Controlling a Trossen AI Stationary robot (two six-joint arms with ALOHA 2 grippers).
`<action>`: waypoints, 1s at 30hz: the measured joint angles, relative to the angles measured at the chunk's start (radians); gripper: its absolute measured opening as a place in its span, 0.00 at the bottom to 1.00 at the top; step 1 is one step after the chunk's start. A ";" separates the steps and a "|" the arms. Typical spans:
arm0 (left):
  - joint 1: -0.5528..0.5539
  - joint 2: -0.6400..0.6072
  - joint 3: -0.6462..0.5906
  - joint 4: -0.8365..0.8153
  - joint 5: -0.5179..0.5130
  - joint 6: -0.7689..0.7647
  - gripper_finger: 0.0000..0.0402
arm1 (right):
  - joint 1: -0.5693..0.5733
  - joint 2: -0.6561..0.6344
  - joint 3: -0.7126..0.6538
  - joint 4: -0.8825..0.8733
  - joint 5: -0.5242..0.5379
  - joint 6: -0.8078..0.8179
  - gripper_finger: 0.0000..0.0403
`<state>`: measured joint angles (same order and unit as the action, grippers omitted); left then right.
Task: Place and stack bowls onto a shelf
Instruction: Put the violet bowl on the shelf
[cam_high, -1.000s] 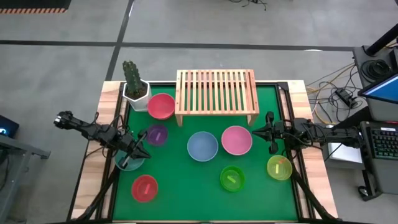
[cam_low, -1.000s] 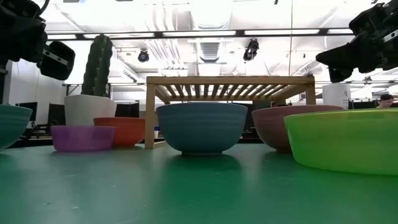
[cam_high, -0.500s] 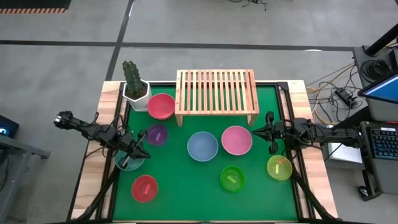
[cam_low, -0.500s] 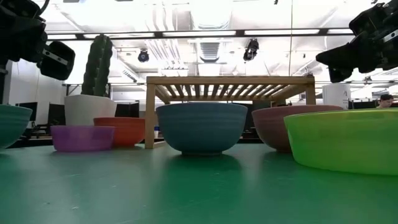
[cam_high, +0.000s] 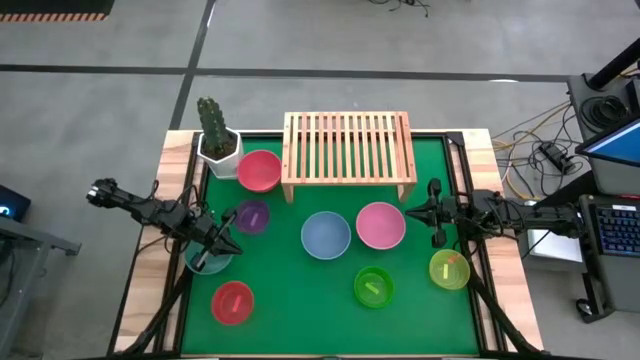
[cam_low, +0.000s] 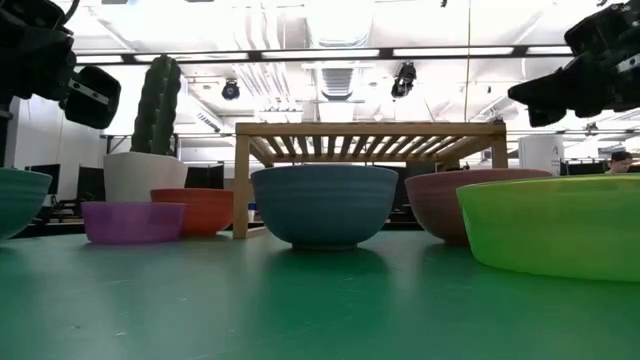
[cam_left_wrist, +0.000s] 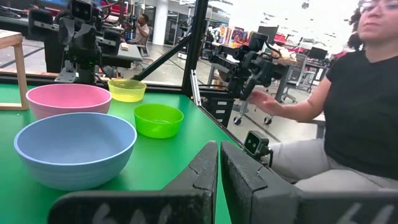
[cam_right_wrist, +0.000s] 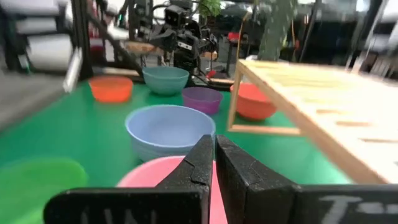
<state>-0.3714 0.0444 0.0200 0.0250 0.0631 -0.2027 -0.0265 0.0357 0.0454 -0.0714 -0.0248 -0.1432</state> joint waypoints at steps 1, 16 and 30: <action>0.000 0.000 0.000 -0.003 0.000 0.009 0.00 | 0.000 0.000 0.000 0.000 0.000 -0.058 0.02; 0.000 0.000 0.000 0.220 -0.012 0.090 0.00 | 0.002 0.001 -0.004 0.030 0.052 0.227 0.02; 0.000 0.000 0.000 0.578 -0.012 0.070 0.00 | 0.003 0.051 -0.006 0.357 0.070 0.460 0.02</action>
<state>-0.3714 0.0444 0.0204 0.6028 0.0509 -0.1326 -0.0238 0.0866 0.0399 0.2852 0.0448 0.3172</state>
